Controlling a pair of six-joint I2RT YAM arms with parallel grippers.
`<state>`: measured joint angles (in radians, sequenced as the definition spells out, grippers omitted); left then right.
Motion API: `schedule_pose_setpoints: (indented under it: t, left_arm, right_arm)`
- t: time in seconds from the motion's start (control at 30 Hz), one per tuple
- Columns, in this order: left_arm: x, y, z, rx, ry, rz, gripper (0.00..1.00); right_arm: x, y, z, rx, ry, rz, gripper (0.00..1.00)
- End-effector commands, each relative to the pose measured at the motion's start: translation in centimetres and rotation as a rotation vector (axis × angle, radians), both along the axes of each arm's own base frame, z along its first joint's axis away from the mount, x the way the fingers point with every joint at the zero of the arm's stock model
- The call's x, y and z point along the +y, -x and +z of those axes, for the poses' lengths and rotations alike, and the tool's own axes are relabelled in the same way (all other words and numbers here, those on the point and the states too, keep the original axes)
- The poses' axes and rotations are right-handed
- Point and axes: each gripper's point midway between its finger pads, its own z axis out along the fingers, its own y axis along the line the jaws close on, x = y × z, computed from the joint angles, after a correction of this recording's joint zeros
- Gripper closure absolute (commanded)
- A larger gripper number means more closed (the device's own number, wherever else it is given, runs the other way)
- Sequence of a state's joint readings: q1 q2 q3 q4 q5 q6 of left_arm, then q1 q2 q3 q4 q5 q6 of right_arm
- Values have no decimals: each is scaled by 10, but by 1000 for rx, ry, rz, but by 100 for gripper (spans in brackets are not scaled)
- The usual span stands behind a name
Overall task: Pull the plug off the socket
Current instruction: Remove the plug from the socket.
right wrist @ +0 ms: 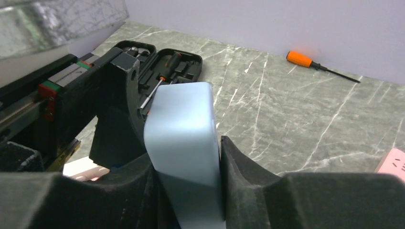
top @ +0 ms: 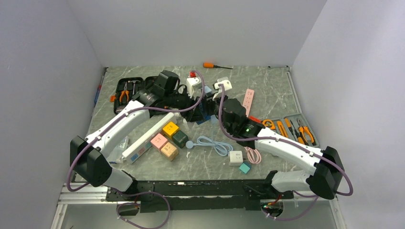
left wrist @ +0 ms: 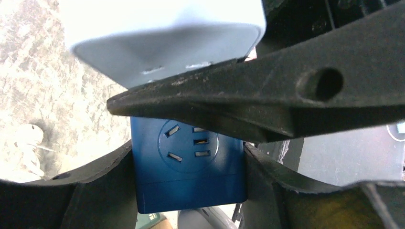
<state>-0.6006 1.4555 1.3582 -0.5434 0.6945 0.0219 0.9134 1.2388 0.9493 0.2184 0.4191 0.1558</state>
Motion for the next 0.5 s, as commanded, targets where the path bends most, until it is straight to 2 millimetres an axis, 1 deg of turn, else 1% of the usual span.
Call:
schedule_pose_setpoints:
  t: [0.0, 0.1, 0.13, 0.33, 0.4, 0.47]
  left_arm:
    - [-8, 7, 52, -111, 133, -57, 100]
    - [-8, 6, 51, -110, 128, -52, 100]
    - [-8, 6, 51, -110, 126, -48, 100]
    - [-6, 5, 52, -126, 113, -44, 100]
    - [-5, 5, 53, -130, 113, -48, 100]
    - [-4, 4, 53, -134, 110, -49, 100]
  right_arm:
    - [1, -4, 27, -64, -46, -16, 72]
    - [-3, -6, 30, -81, -29, -31, 98]
    - [-5, -6, 31, -85, -20, -40, 100]
    - [-16, -7, 27, -122, 58, -59, 100]
    - [-21, -9, 22, -138, 107, -43, 100]
    - [-32, -16, 15, -135, 140, -41, 100]
